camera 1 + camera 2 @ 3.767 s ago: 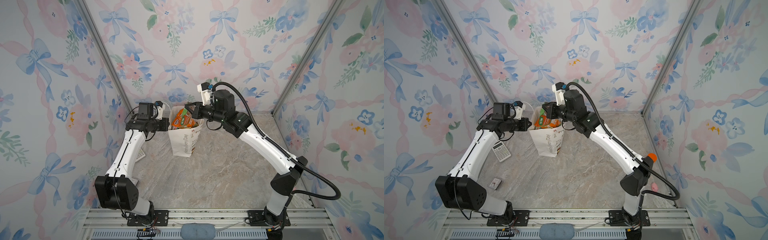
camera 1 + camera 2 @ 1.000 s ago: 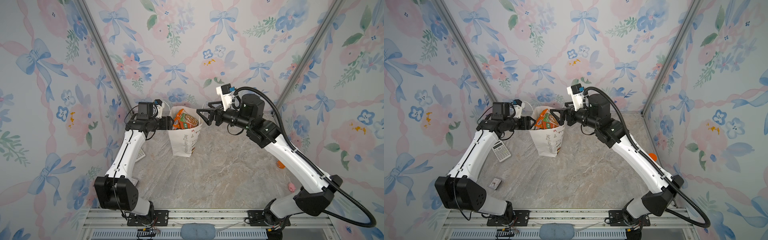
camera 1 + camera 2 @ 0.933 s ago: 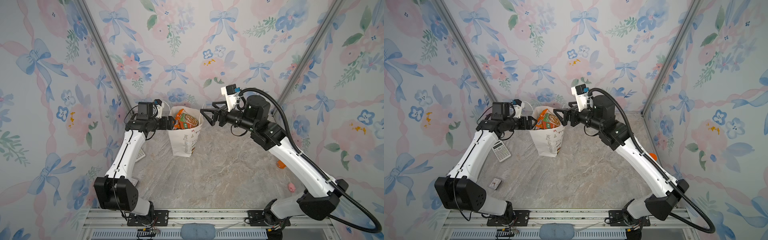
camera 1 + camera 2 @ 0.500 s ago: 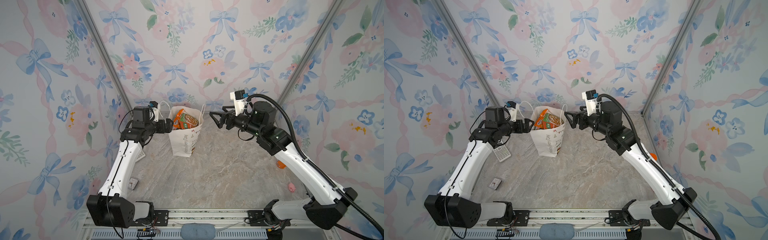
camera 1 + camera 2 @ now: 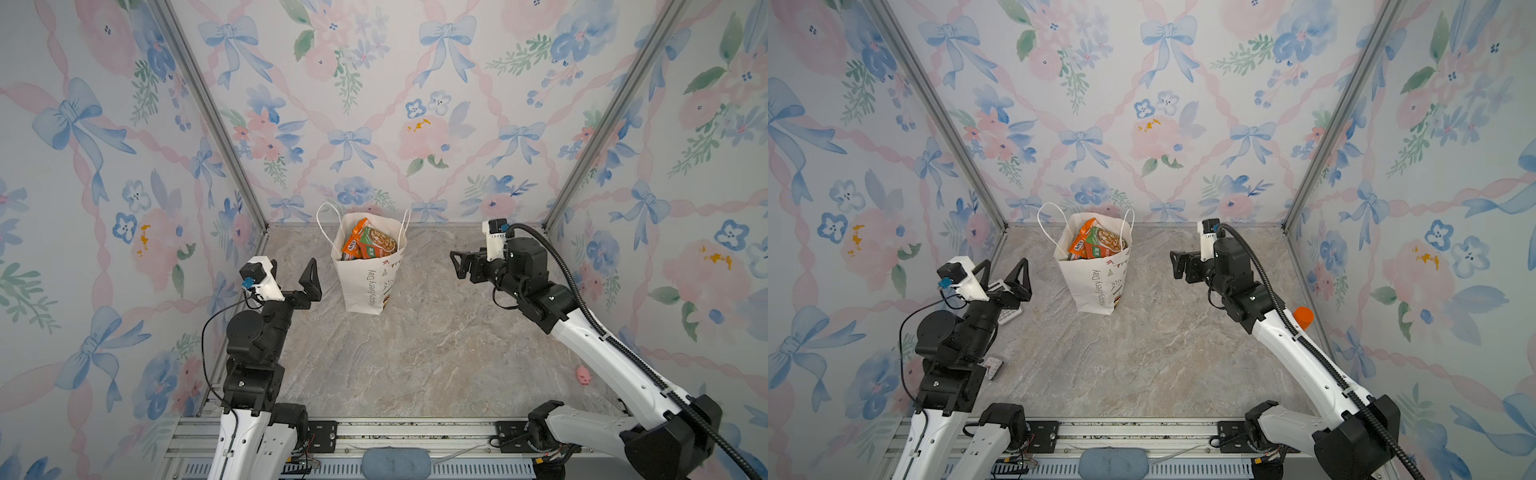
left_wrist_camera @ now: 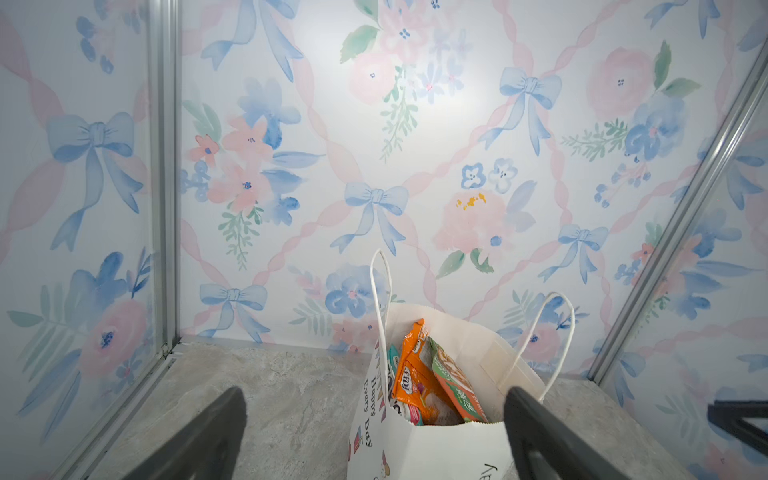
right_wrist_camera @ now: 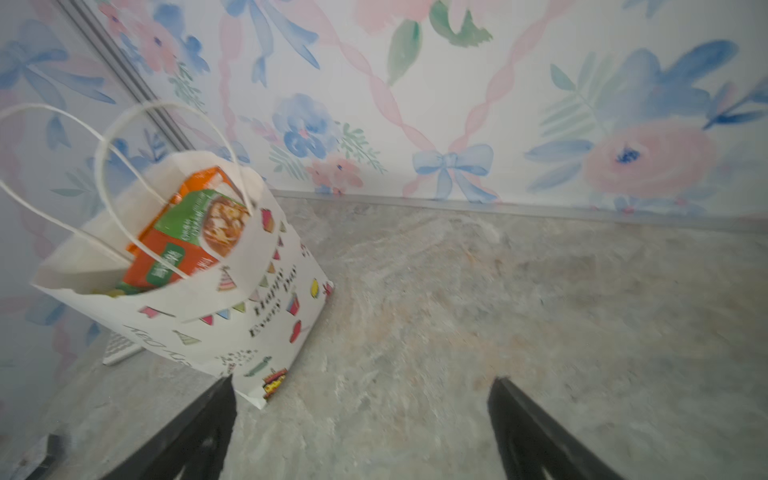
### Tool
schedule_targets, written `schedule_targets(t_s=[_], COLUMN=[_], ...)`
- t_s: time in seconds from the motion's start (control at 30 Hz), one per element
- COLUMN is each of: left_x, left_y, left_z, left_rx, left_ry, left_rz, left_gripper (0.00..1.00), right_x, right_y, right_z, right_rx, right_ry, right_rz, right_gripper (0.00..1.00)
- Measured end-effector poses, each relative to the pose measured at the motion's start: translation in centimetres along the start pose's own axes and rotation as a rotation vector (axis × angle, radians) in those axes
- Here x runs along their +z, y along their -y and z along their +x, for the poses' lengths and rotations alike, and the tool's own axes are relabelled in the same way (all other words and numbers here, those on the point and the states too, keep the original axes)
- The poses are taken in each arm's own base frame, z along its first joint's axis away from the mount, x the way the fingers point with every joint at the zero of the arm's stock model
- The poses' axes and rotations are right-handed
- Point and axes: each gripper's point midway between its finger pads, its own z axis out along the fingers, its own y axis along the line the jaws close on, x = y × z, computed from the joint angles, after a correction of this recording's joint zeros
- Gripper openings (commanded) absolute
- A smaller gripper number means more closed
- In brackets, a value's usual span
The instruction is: Place the snacks into the paper bag
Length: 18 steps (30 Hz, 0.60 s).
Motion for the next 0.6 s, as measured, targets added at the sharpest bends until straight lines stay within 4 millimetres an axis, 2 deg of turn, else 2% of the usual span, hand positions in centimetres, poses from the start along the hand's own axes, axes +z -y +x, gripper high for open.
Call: schedule_targets(t_s=[0.07,0.2,0.27,0.37,0.6], left_x=[0.4,1.8,2.1,1.8,0.0], left_y=[-0.9,-3.0,-4.1,-5.5,-9.5], left_z=[1.6,6.3,9.3,13.3,19.1], left_rx=[-0.004,-0.018,-0.012,0.017,0.136], left_ry=[-0.007,-0.094,-0.146,-0.21,-0.243], left_rz=[-0.033,-0.12,-0.164,-0.223,-0.361], left_gripper=[0.98,0.98,0.98,0.98,0.98], right_x=[0.2,-0.2,-0.2,-0.2,1.7], right_y=[3.2,7.1,8.8,11.2,15.8], right_z=[3.7,7.4,9.0,10.8,13.4], right_rx=[-0.012,-0.071,-0.115,-0.174,-0.219], right_ry=[-0.047,-0.045,-0.036,-0.038,-0.011], right_rz=[0.112,0.254,0.326,0.428,0.573], right_gripper=[0.96,0.96,0.96,0.97,0.96])
